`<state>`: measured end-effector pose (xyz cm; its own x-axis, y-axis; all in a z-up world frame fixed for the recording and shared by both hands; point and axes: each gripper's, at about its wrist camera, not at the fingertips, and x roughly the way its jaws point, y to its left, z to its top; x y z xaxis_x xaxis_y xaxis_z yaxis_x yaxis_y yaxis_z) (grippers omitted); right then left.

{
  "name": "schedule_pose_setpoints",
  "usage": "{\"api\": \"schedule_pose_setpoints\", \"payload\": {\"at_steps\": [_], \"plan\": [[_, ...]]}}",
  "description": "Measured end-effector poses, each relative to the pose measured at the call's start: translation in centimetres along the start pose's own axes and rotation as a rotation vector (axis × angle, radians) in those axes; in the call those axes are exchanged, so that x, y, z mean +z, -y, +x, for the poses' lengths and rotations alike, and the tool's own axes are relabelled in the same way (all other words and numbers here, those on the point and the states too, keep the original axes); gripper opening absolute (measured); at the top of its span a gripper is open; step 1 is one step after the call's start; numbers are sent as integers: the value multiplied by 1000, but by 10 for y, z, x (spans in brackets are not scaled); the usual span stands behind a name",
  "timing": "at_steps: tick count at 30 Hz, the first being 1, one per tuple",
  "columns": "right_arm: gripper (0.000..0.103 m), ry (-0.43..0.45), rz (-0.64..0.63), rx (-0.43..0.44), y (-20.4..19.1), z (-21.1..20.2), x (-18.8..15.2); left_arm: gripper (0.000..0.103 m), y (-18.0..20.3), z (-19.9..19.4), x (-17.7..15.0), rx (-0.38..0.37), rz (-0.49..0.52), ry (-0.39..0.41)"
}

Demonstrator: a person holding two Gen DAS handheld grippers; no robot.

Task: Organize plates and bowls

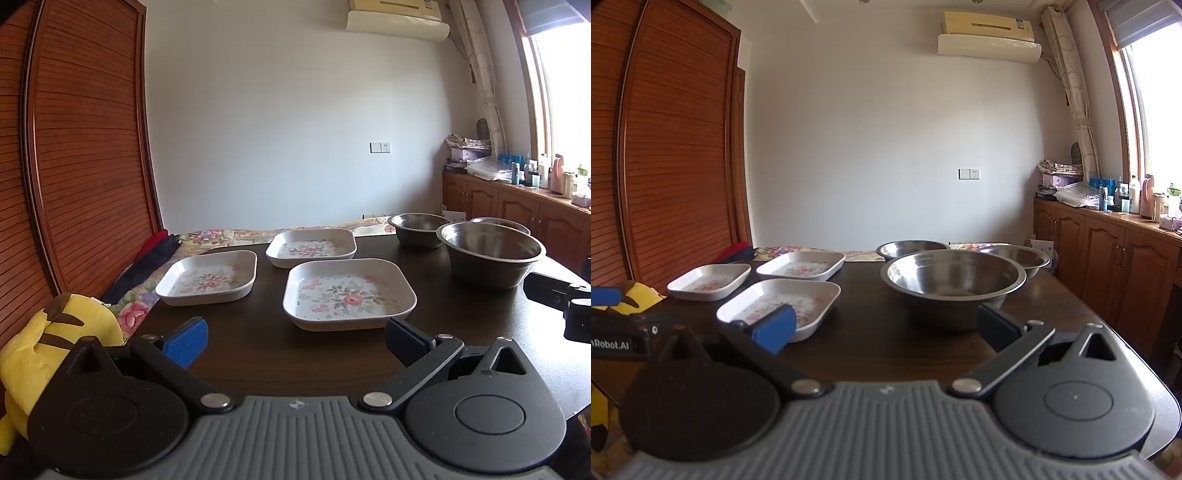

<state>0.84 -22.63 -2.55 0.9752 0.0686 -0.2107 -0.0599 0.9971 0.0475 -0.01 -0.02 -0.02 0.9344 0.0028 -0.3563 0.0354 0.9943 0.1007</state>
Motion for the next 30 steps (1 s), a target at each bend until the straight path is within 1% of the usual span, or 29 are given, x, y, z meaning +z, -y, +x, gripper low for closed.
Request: {"api": "schedule_pose_setpoints", "payload": {"at_steps": [30], "plan": [[103, 2, 1, 0, 2, -2, 0, 103, -1, -3, 1, -1, -1, -2]]}}
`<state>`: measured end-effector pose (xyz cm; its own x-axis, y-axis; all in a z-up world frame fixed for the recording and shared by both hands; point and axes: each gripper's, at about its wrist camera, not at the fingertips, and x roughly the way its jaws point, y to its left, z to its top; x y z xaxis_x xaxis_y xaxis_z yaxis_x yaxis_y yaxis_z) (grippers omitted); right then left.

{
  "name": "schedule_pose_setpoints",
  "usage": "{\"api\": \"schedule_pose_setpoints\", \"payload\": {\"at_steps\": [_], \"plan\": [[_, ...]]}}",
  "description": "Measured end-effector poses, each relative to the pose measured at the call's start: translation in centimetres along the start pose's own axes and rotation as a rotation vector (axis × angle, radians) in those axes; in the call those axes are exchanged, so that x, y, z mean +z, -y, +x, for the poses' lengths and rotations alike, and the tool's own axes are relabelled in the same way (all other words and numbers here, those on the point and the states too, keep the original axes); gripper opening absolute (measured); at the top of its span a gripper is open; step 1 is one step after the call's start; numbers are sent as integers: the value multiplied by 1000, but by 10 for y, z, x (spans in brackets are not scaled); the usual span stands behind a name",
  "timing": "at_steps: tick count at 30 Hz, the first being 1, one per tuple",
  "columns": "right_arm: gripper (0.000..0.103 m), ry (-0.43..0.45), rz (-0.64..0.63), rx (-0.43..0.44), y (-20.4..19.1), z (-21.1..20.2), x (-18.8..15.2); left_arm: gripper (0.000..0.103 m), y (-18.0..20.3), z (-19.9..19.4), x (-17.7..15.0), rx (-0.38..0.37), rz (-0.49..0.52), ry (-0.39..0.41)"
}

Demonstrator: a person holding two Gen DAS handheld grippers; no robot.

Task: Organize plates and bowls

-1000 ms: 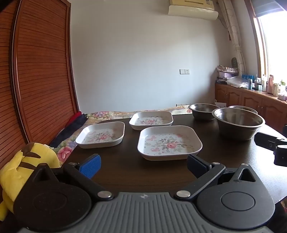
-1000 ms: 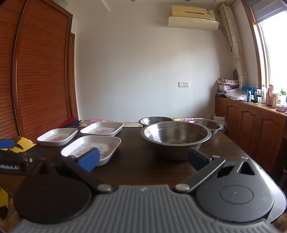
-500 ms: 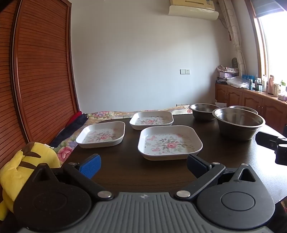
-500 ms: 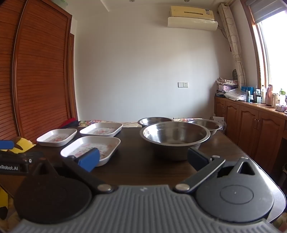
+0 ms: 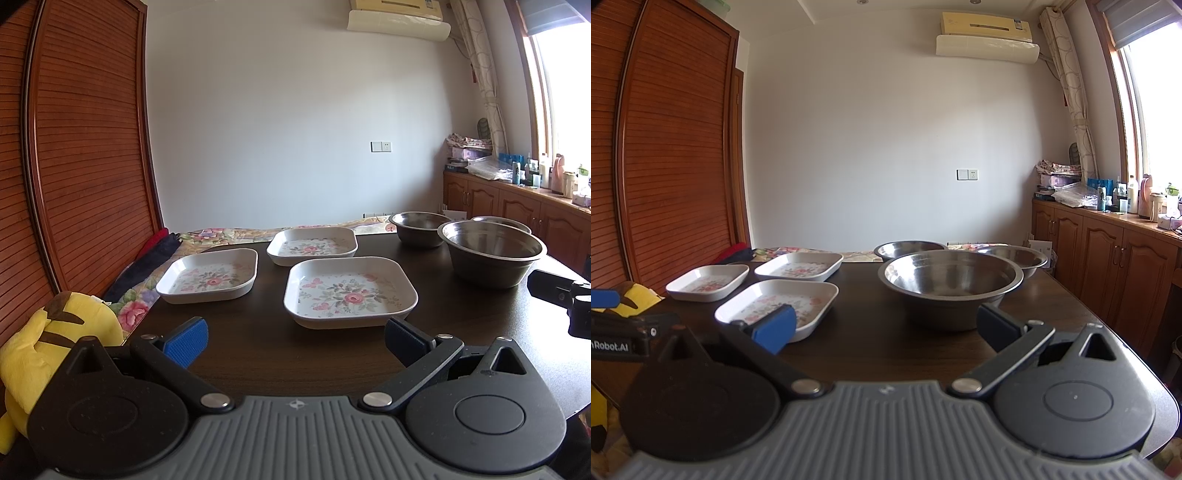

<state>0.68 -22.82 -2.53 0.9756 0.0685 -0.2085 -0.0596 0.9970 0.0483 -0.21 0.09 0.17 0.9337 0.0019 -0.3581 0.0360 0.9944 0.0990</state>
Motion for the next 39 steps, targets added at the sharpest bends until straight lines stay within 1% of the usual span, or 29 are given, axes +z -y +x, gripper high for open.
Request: {"api": "schedule_pose_setpoints", "payload": {"at_steps": [39], "plan": [[103, 2, -1, -1, 4, -4, 0, 103, -3, 3, -1, 2, -5, -3]]}}
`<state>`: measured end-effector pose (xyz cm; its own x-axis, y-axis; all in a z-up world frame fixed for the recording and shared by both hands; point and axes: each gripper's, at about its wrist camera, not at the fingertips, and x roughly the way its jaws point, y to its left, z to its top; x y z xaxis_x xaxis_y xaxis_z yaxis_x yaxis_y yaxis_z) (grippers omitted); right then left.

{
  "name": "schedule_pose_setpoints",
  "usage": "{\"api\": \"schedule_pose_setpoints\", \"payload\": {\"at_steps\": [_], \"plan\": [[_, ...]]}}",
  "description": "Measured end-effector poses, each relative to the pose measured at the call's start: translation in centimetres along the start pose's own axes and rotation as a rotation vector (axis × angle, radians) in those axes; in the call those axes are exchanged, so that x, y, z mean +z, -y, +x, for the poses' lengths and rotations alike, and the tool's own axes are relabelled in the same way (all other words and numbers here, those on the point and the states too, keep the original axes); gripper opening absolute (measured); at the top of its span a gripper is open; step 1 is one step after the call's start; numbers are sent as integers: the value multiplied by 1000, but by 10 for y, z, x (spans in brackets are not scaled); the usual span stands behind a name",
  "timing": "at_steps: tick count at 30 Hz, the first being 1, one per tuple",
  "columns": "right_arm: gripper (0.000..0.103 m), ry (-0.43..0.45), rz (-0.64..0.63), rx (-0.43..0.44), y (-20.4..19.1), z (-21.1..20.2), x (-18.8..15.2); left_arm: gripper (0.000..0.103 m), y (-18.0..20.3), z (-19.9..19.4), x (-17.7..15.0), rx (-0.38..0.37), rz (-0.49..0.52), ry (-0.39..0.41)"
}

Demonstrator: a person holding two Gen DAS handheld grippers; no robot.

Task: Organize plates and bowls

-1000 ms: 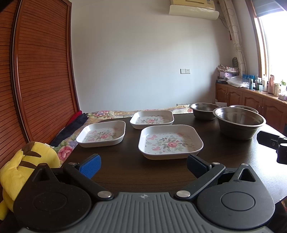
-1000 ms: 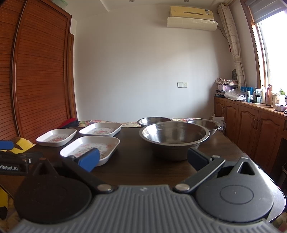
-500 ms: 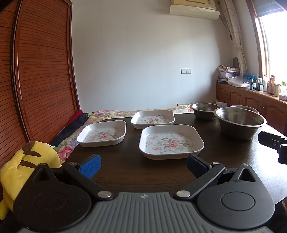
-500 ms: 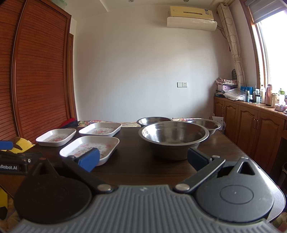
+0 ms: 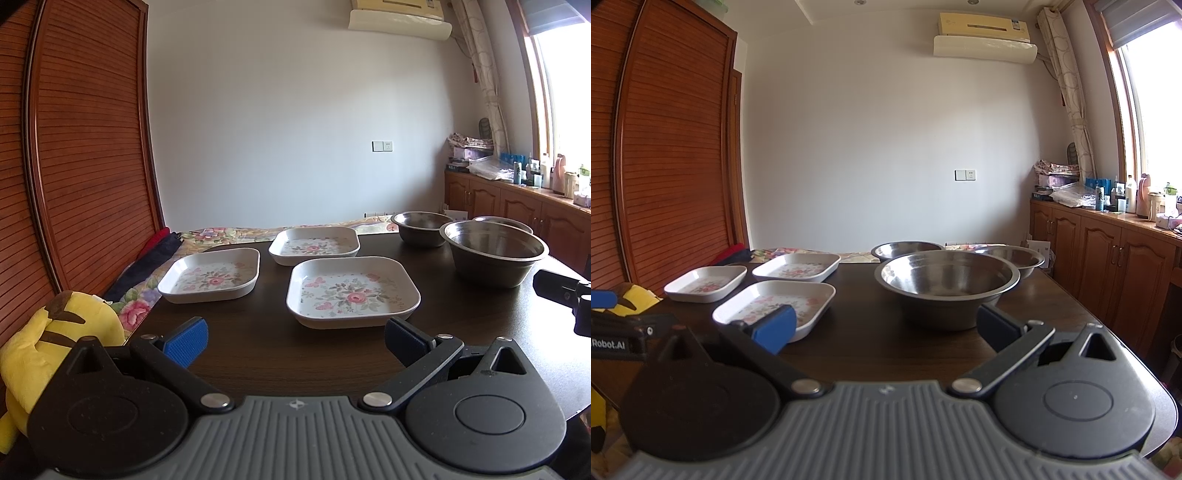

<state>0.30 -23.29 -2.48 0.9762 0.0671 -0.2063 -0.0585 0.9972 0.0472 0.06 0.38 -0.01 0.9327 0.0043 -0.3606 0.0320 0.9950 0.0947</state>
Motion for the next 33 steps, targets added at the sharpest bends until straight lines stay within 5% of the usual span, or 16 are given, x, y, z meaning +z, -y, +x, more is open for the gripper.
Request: {"api": "schedule_pose_setpoints", "payload": {"at_steps": [33], "plan": [[103, -73, -83, 74, -35, 27, -12, 103, -32, 16, -2, -3, -46, -34]]}}
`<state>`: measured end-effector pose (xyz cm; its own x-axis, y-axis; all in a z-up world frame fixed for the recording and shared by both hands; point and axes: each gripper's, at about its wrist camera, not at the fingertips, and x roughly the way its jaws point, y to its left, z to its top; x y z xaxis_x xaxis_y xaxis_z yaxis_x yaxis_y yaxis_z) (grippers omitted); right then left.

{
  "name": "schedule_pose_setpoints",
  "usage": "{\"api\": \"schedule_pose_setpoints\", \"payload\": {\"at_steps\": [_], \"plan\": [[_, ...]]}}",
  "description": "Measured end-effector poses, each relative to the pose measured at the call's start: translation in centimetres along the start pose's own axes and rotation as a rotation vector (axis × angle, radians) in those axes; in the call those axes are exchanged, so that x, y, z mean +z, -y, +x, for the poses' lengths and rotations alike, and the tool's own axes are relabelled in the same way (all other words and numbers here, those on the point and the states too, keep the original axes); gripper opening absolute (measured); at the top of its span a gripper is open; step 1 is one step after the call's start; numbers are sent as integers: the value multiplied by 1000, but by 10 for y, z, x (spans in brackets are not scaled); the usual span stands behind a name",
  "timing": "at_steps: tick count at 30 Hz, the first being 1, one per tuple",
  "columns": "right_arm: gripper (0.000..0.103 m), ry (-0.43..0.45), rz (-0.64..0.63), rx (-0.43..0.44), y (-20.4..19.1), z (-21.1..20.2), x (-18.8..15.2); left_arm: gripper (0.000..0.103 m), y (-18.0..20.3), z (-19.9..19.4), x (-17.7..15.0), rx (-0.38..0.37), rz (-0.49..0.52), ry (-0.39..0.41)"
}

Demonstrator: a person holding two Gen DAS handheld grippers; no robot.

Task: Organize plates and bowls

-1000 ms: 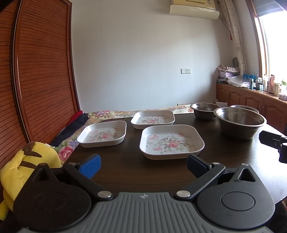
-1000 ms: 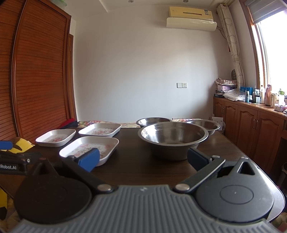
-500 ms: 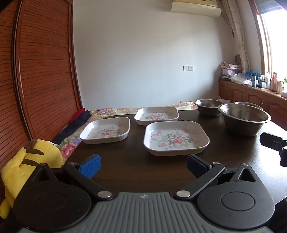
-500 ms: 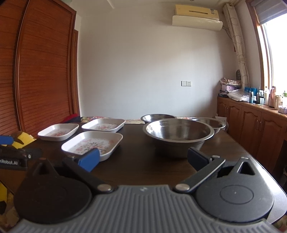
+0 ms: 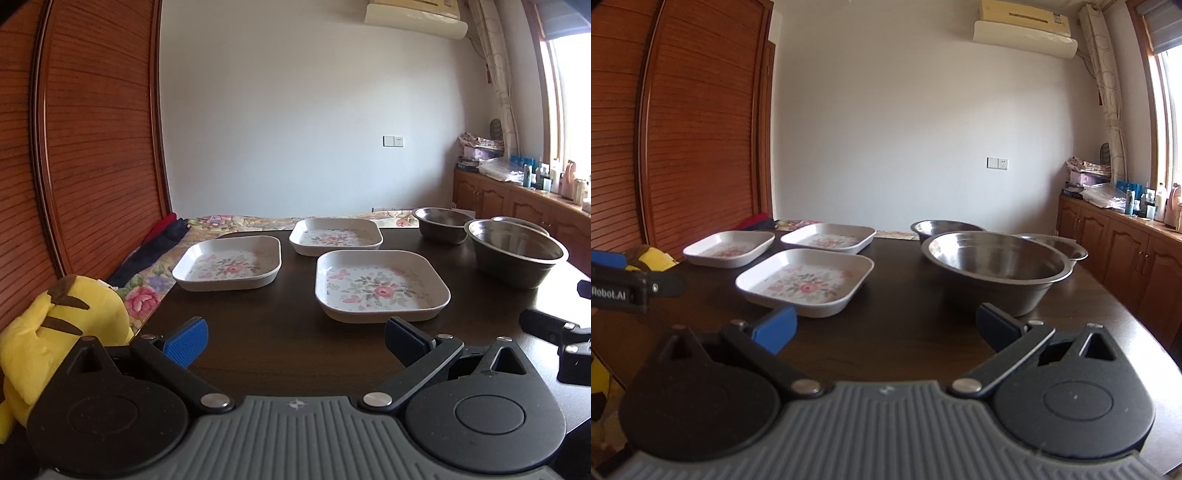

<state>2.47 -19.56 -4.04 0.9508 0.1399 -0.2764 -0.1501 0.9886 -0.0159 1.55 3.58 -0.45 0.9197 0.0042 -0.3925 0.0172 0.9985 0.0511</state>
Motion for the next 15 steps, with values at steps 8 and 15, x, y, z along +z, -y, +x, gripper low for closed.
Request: {"api": "schedule_pose_setpoints", "payload": {"at_steps": [8, 15], "plan": [[103, -8, -27, 33, -11, 7, 9, 103, -14, 9, 8, -21, -28, -13], [103, -26, -44, 66, -16, 21, 20, 100, -20, 23, 16, -45, -13, -15]]}}
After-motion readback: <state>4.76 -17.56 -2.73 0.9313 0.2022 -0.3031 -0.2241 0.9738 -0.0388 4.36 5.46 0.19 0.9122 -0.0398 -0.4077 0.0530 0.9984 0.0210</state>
